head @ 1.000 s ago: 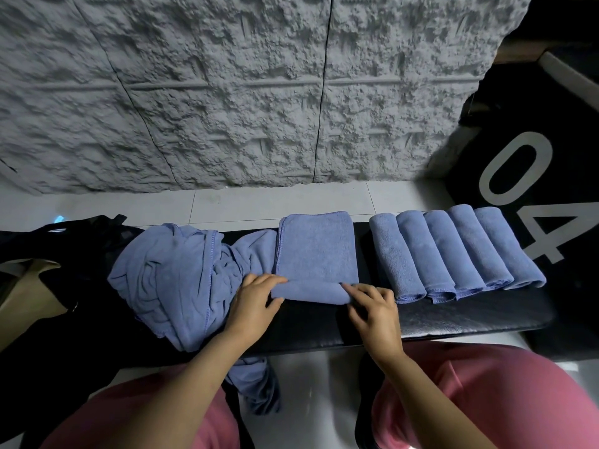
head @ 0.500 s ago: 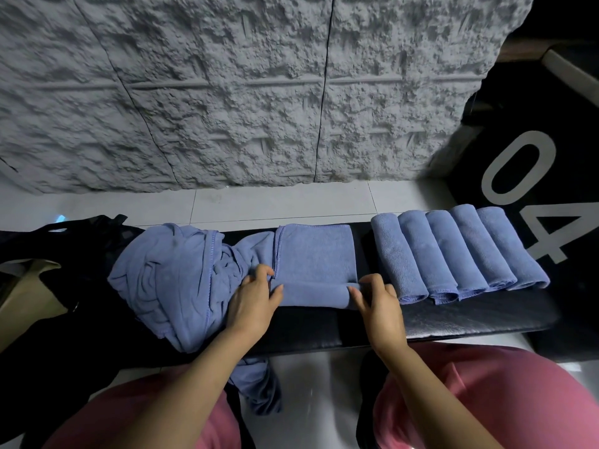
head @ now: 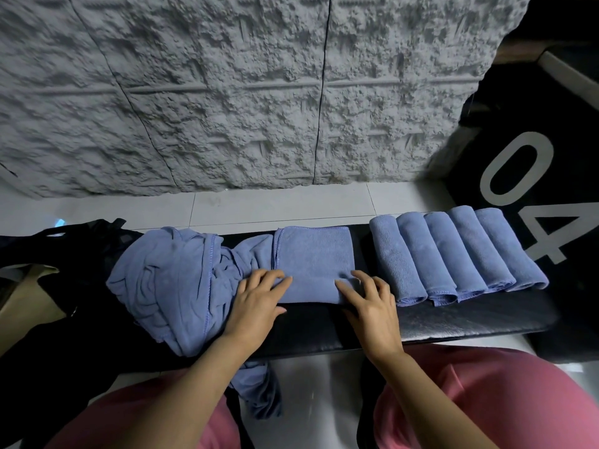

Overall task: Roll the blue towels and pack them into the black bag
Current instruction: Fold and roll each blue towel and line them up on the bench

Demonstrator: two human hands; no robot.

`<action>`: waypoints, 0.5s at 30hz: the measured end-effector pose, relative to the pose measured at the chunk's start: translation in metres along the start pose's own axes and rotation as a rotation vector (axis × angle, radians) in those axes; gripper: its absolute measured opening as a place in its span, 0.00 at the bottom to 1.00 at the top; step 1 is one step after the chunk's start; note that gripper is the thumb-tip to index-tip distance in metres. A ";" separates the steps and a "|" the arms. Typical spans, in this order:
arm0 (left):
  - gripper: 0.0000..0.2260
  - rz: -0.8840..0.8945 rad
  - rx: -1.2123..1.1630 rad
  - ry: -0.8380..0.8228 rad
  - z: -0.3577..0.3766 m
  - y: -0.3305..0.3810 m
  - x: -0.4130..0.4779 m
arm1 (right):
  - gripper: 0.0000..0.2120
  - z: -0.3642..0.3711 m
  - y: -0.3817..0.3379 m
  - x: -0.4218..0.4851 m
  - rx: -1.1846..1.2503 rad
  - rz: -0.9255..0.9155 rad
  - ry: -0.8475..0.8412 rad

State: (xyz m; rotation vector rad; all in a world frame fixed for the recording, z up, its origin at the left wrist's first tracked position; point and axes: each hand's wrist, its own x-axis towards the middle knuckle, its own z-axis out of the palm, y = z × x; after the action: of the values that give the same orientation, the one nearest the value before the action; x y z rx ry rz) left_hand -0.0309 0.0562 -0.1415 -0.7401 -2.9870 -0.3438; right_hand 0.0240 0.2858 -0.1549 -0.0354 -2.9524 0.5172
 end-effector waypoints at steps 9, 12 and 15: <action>0.25 -0.216 -0.168 0.012 -0.003 0.006 0.006 | 0.29 -0.012 -0.006 0.006 0.370 0.269 -0.053; 0.21 -0.281 -0.166 -0.054 -0.007 0.007 0.009 | 0.18 -0.020 -0.008 0.011 0.511 0.406 -0.111; 0.19 -0.231 -0.089 -0.073 -0.008 0.010 0.010 | 0.13 -0.022 -0.008 0.008 0.227 0.325 -0.184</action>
State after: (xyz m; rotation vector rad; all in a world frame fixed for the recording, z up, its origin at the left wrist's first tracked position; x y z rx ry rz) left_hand -0.0355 0.0672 -0.1307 -0.4212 -3.1508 -0.4721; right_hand 0.0190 0.2857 -0.1304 -0.4722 -3.0567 0.9427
